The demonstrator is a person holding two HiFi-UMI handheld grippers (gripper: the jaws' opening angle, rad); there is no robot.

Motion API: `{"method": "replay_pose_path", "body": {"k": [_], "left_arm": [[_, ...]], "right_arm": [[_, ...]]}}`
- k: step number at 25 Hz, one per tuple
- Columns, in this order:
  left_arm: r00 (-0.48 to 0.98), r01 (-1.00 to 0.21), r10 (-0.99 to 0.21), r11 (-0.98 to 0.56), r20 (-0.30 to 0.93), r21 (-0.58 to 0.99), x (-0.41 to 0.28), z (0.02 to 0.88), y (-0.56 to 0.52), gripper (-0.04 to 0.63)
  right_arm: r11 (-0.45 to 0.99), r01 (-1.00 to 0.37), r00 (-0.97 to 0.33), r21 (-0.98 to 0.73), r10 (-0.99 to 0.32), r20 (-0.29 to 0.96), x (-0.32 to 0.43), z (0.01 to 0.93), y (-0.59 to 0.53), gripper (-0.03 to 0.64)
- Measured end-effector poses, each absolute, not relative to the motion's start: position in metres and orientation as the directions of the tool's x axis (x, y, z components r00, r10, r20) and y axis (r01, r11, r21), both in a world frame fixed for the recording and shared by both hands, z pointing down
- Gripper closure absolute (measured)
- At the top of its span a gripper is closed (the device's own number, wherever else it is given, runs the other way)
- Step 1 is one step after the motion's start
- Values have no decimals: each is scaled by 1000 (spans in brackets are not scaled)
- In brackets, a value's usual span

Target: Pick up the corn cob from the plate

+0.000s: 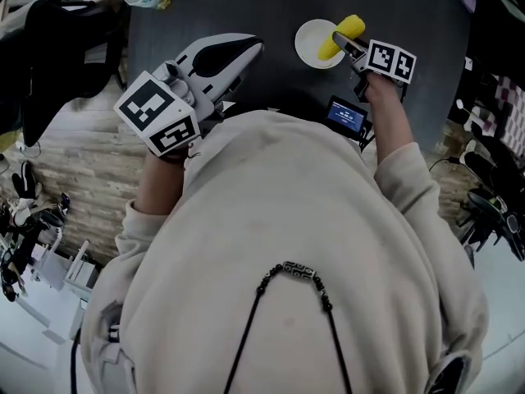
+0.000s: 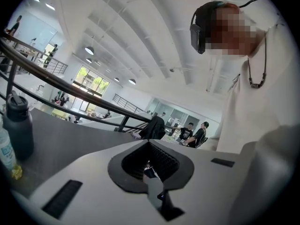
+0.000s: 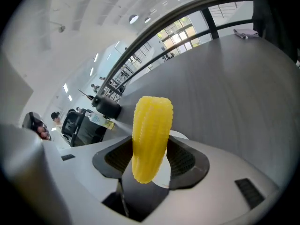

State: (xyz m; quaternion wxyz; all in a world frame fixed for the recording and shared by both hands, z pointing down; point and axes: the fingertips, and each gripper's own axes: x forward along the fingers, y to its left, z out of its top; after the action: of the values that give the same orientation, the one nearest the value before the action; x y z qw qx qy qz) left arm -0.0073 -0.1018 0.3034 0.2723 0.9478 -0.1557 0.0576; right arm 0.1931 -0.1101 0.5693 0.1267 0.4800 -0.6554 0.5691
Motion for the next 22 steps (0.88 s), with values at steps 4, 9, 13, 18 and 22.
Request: {"method": "replay_pose_path", "body": {"k": [4,9,13,18,22], "left_arm": [[964,-262,-206,-845,168,467,4,290,-100,591],[979,-200,-153,-865,137,461,13,278,-95,591],[987,-147,-103,-878,121,456,20,275,-86,591],[994,-90,-51,-898,102,430,27,267,-78,591],[996,-54,-18,-909,90,413,28,261,-74,591]], "right_arm": [[-59,-744,-500,-665,-612,613,199,517,-114,379],[31,-712,-480,-702,-751,454,205,433,-109,379],[69,-715,-456,-696,-800,389,206,379,-91,379],[199,-752,-455,-629,-847,276,196,303,-77,379],[304,-757,-480,-578,-859,178,178,258,-63,379]]}}
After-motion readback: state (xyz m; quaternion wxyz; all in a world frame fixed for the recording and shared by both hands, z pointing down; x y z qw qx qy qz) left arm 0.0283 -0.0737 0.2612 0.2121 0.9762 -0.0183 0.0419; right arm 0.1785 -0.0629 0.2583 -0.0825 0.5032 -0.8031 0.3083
